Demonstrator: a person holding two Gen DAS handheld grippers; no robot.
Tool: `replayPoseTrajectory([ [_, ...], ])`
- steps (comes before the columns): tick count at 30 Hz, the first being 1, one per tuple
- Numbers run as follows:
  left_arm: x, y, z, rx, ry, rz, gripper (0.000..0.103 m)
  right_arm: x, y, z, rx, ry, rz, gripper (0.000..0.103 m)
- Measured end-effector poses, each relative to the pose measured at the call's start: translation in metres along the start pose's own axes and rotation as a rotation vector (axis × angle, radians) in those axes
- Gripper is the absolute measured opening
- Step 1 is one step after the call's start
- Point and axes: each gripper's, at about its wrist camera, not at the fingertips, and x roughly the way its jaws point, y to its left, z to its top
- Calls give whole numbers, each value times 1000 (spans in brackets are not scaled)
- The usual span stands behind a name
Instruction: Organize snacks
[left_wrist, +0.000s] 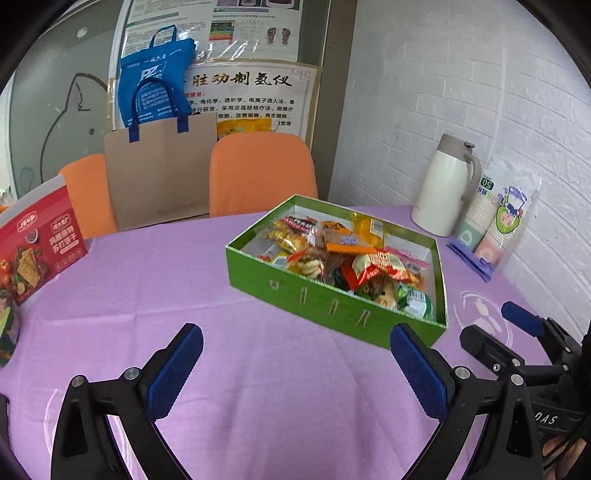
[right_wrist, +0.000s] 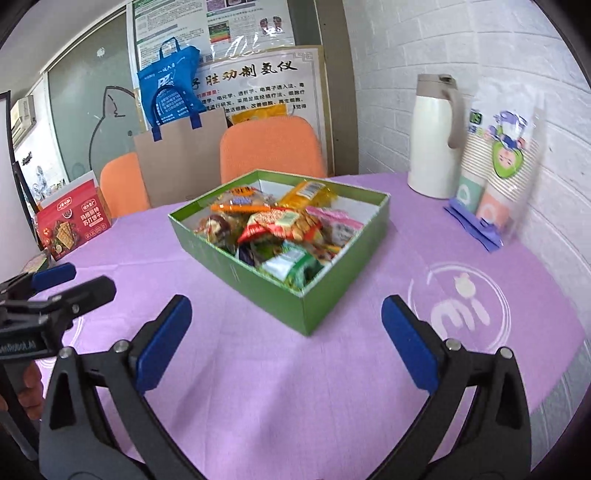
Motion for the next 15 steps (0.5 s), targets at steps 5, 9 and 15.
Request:
replayPoseTrajectory([
  [5, -13, -7, -35, 9, 22, 31, 103, -6, -8, -17, 30, 22, -20, 102],
  [9, -18, -7, -51, -5, 44, 60, 103, -11, -10, -23, 43, 24, -25, 102],
  [15, -25, -6, -59, 7, 39, 114, 103, -15, -9, -25, 51, 23, -29, 102],
])
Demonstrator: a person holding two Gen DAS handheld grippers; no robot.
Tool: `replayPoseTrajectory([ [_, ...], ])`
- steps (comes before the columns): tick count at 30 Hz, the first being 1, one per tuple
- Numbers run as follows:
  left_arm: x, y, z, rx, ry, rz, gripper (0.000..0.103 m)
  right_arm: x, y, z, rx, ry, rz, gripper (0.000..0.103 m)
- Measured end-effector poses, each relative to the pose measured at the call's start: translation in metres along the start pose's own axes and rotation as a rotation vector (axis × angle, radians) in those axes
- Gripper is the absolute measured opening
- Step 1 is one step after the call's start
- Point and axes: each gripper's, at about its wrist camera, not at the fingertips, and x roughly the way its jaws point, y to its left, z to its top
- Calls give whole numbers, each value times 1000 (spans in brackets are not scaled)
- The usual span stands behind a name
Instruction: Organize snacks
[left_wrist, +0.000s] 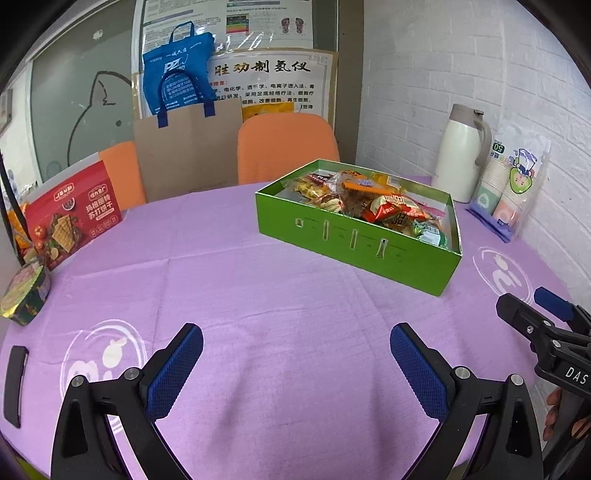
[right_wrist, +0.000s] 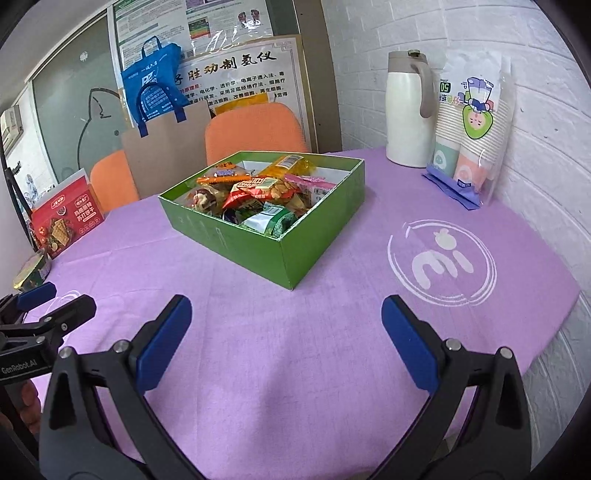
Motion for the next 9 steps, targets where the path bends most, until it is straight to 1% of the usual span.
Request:
replayPoseTrajectory([
  [5, -5, -1, -5, 7, -2, 15, 103, 0, 1, 0, -2, 4, -2, 102],
  [9, -7, 0, -6, 6, 0, 7, 103, 0, 2, 0, -2, 7, -5, 102],
])
